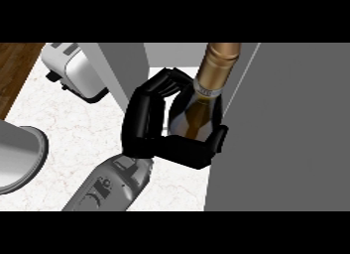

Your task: Pick up the wine, place it into the cabinet and close the cabinet

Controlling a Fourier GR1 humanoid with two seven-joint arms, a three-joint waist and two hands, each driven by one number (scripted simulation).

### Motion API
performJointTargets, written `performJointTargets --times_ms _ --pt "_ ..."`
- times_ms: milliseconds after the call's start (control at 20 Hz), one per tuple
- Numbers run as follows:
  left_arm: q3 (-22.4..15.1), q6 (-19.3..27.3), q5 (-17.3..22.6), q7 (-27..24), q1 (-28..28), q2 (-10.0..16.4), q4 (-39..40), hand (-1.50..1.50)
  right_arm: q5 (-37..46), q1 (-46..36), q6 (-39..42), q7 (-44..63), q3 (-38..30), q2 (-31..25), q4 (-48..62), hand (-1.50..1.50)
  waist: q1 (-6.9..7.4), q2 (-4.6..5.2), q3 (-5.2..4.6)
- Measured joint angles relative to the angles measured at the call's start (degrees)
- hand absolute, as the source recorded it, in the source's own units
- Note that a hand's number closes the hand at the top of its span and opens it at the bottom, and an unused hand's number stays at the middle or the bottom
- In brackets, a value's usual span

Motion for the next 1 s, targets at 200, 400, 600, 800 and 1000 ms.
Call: performJointTargets --times_ms 200,400,600,800,1000 --pt "-0.19 1.47 1.88 -3.74 -1.48 0.0 4.38 1.5 -0.11 0.07 0.23 -0.05 0.04 0.11 0.02 -1.5 -0.11 0.04 -0.02" --pt "-0.22 2.32 4.81 -5.71 -1.76 -0.01 6.54 1.5 0.08 -0.61 -0.31 0.12 0.25 0.46 0.21 -1.5 -0.05 0.05 -0.02" --pt "-0.87 3.43 8.64 -10.03 -1.26 -0.01 9.14 1.5 0.01 -1.26 -0.13 0.5 0.15 0.32 0.35 -1.5 -0.09 0.07 -0.03" --pt "-1.16 3.53 10.17 -13.81 -0.02 -0.01 11.48 1.5 -0.18 -1.27 -0.18 1.22 -0.2 0.07 -0.02 -1.5 -0.08 0.03 -0.03" --pt "-0.46 2.75 9.14 -16.03 -0.1 0.13 15.33 1.5 0.0 -1.01 -0.11 0.34 -0.1 0.28 0.07 -1.5 0.03 0.04 -0.02"
